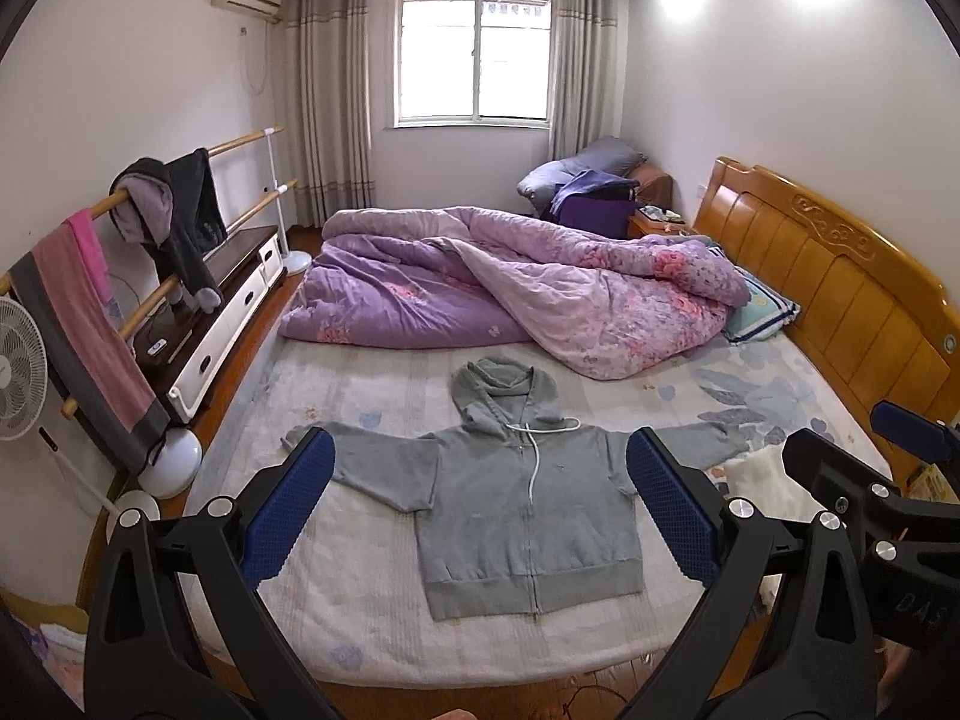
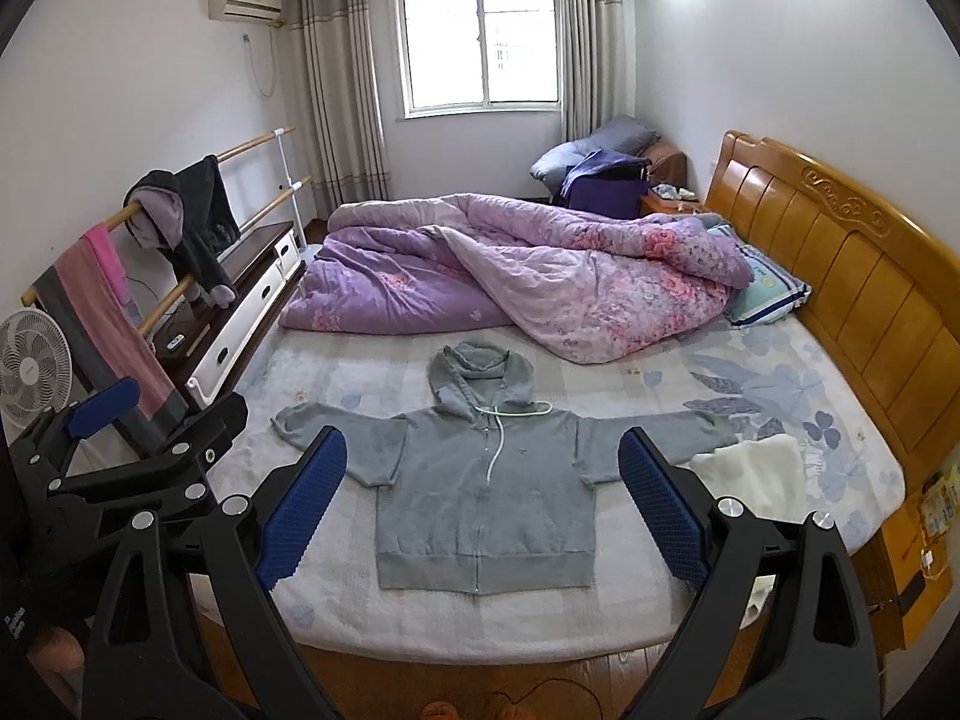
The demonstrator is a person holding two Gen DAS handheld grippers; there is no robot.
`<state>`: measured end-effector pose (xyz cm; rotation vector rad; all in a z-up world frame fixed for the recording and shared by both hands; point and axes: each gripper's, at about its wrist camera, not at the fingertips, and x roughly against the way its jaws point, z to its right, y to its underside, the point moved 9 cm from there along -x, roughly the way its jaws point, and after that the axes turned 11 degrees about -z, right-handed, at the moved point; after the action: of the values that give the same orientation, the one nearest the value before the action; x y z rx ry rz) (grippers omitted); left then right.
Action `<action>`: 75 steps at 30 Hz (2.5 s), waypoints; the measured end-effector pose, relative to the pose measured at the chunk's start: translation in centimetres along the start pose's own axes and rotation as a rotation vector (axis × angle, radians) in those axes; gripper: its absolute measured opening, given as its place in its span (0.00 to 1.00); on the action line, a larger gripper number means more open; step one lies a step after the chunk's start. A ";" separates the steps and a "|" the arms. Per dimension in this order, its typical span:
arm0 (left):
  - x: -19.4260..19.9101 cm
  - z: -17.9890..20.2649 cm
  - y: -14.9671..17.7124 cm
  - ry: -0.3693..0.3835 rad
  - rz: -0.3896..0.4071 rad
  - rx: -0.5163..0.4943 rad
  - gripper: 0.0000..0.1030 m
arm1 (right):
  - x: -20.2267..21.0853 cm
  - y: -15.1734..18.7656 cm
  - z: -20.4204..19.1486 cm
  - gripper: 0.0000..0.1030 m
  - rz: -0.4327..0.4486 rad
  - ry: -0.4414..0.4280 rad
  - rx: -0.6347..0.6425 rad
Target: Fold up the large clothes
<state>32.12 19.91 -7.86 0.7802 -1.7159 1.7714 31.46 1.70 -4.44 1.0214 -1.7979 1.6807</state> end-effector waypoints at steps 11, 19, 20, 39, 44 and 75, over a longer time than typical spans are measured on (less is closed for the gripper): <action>-3.3 0.5 -4.7 -0.061 0.024 0.060 0.95 | -3.2 -6.4 0.4 0.86 0.020 -0.049 0.081; -6.5 2.0 -6.9 -0.101 0.013 0.094 0.95 | -6.7 -9.1 2.4 0.86 0.000 -0.091 0.131; -7.4 2.1 -7.0 -0.107 -0.002 0.099 0.95 | -7.2 -9.3 2.4 0.86 -0.007 -0.099 0.137; -31.8 -18.8 0.4 -0.020 -0.398 0.427 0.95 | -33.0 -6.8 -2.2 0.86 -0.368 -0.068 0.100; -42.2 -28.9 4.1 0.032 -0.493 0.607 0.95 | -41.3 -5.7 -4.1 0.86 -0.451 -0.022 0.061; -59.1 -49.3 11.5 -0.165 -0.428 0.759 0.03 | -68.5 7.6 -12.9 0.24 -0.840 -0.245 -0.019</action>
<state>62.35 69.29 -59.82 1.5085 -0.8164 2.0651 65.50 27.74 -59.92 1.7162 -1.2100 1.0396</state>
